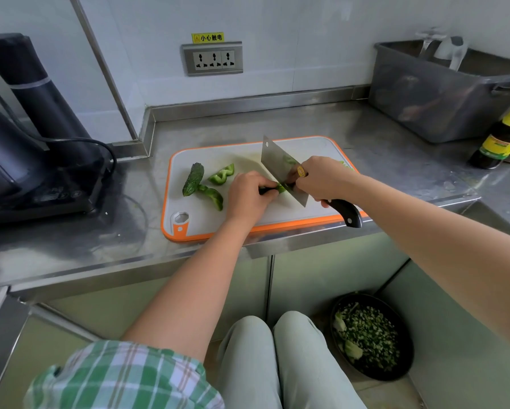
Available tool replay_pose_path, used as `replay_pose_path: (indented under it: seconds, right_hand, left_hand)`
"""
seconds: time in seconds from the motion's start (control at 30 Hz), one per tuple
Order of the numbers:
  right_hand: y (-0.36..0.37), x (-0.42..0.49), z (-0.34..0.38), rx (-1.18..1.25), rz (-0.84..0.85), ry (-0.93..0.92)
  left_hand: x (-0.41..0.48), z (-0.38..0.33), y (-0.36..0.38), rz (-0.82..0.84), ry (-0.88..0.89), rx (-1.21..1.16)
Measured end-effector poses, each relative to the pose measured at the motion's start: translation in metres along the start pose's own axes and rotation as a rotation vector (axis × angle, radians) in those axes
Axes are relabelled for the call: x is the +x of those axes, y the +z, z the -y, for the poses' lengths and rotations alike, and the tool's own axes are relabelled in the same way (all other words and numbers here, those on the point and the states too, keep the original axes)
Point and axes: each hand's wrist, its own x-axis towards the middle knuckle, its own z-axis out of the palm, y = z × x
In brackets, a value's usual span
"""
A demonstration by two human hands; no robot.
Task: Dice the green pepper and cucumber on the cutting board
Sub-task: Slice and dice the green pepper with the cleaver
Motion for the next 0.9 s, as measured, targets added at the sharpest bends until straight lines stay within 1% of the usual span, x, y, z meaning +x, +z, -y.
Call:
replay_pose_path:
  seconds: [0.1, 0.2, 0.3, 0.43, 0.5, 0.7, 0.8, 0.9]
  right_hand:
    - [0.004, -0.001, -0.002, 0.019, 0.002, -0.003]
    - [0.011, 0.001, -0.004, 0.043, -0.030, -0.010]
    - [0.017, 0.004, -0.001, 0.011, -0.078, -0.020]
    - [0.015, 0.005, -0.002, 0.030, -0.115, -0.019]
    - [0.009, 0.005, -0.002, 0.051, -0.094, -0.016]
    - [0.004, 0.002, 0.006, 0.000, 0.021, -0.016]
    - [0.009, 0.003, 0.010, 0.003, 0.007, -0.002]
    - [0.018, 0.005, 0.009, -0.008, -0.057, -0.009]
  left_hand:
    - [0.000, 0.000, 0.001, -0.005, -0.003, -0.008]
    - [0.000, 0.000, 0.001, -0.010, 0.011, -0.011]
    - [-0.001, -0.001, 0.000, -0.012, 0.017, -0.010]
    - [-0.002, -0.001, -0.001, -0.012, -0.004, -0.015]
    - [-0.002, -0.002, -0.001, -0.016, -0.013, -0.018]
    - [-0.001, -0.001, -0.001, 0.000, -0.008, 0.027]
    - [-0.001, -0.001, -0.002, -0.005, 0.002, 0.036]
    - [-0.002, -0.002, -0.001, -0.010, -0.005, 0.020]
